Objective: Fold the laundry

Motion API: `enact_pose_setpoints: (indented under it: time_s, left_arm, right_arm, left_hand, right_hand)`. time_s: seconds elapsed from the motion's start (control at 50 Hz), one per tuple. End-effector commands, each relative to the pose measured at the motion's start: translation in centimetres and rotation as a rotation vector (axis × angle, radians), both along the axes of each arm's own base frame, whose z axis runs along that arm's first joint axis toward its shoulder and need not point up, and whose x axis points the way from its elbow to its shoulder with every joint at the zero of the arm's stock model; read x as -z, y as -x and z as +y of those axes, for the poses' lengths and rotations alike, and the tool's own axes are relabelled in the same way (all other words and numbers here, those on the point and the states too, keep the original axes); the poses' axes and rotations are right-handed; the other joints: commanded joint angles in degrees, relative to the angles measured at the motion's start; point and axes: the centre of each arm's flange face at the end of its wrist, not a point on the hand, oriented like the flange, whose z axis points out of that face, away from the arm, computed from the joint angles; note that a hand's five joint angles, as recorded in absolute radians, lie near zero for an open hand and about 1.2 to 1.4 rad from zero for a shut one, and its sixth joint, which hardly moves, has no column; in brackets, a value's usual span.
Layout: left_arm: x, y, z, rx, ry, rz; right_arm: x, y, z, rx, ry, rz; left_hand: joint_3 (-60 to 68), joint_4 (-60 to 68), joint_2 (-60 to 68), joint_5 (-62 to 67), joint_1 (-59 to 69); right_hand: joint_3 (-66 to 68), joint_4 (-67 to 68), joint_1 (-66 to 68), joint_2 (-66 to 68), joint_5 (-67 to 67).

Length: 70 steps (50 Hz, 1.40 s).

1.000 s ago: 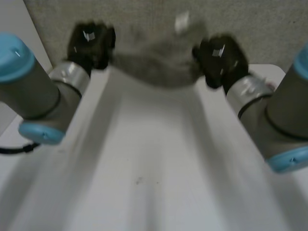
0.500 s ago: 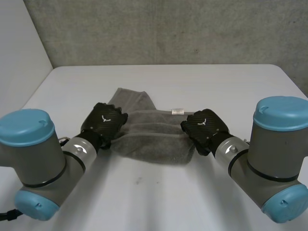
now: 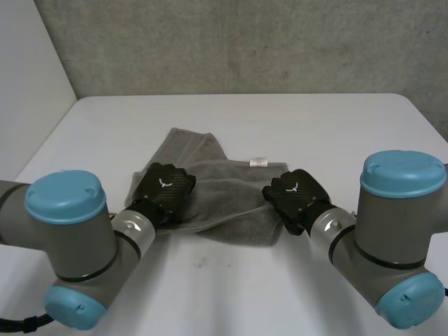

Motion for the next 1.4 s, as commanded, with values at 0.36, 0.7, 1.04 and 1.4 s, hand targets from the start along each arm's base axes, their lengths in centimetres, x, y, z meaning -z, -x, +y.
enact_pose_setpoints:
  time_s: [0.36,0.7,1.04,1.4]
  left_arm:
    - [-2.8,-1.6,3.7,-0.059,-0.092,0.069]
    - [0.0,-4.0,4.2,-0.121,-0.188,0.006]
    - [2.3,-3.1,1.2,-0.136,-0.136,0.033]
    - [2.4,-2.0,-1.0,-0.122,-0.086,0.038]
  right_arm:
    - [1.4,-0.1,-0.3,-0.001,-0.011,0.01]
    - [1.9,-0.2,-0.2,-0.004,-0.019,0.015]
    - [2.0,-0.2,-0.2,-0.004,-0.023,0.017]
    - [0.3,-0.1,-1.2,0.015,0.019,-0.007]
  left_hand:
    - [5.4,5.4,5.4,5.5,5.4]
    - [5.2,5.3,5.3,5.3,5.3]
    - [7.1,7.1,7.1,7.2,7.1]
    - [44.2,44.3,44.3,44.3,44.3]
  right_hand:
    - [12.2,11.6,24.4,12.4,12.9]
    - [12.2,11.6,24.4,12.4,12.9]
    - [12.2,11.6,24.4,12.4,12.9]
    - [12.2,11.6,24.4,12.4,12.9]
